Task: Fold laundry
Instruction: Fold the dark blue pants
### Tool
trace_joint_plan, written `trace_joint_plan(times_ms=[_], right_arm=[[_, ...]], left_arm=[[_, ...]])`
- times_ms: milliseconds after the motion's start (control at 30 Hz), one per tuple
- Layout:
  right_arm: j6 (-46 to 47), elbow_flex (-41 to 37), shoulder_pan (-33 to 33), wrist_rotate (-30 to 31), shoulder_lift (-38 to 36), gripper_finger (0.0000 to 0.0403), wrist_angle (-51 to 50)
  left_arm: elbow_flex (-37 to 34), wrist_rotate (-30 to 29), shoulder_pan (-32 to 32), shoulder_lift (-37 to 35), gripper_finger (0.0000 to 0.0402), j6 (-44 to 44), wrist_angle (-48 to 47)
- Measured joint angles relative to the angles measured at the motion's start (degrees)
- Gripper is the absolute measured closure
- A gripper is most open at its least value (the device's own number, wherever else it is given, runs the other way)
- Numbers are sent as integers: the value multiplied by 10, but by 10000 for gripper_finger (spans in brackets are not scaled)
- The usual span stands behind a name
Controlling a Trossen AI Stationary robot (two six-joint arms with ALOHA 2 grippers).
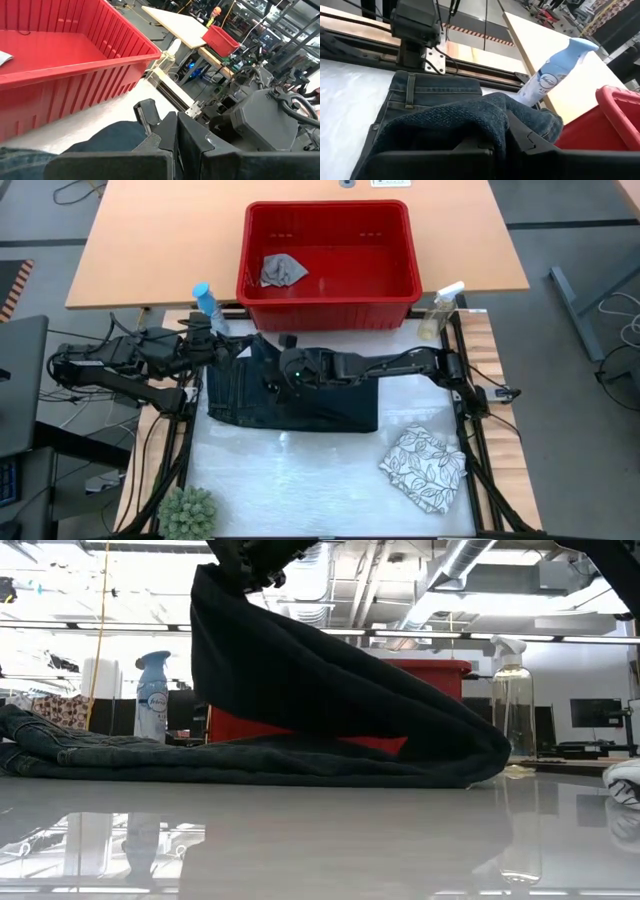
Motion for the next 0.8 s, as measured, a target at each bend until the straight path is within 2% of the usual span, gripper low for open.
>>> trace_joint_plan(times_ms=[367,700,800], right_arm=[[7,1,-24,-8,15,369,7],[-11,0,-4,-16,60,369,2],[-11,0,-2,-15,75,339,4]], left_arm=[[0,0,0,0,401,0,-3],[0,2,0,0,401,0,-14],[0,2,0,0,401,0,-18]])
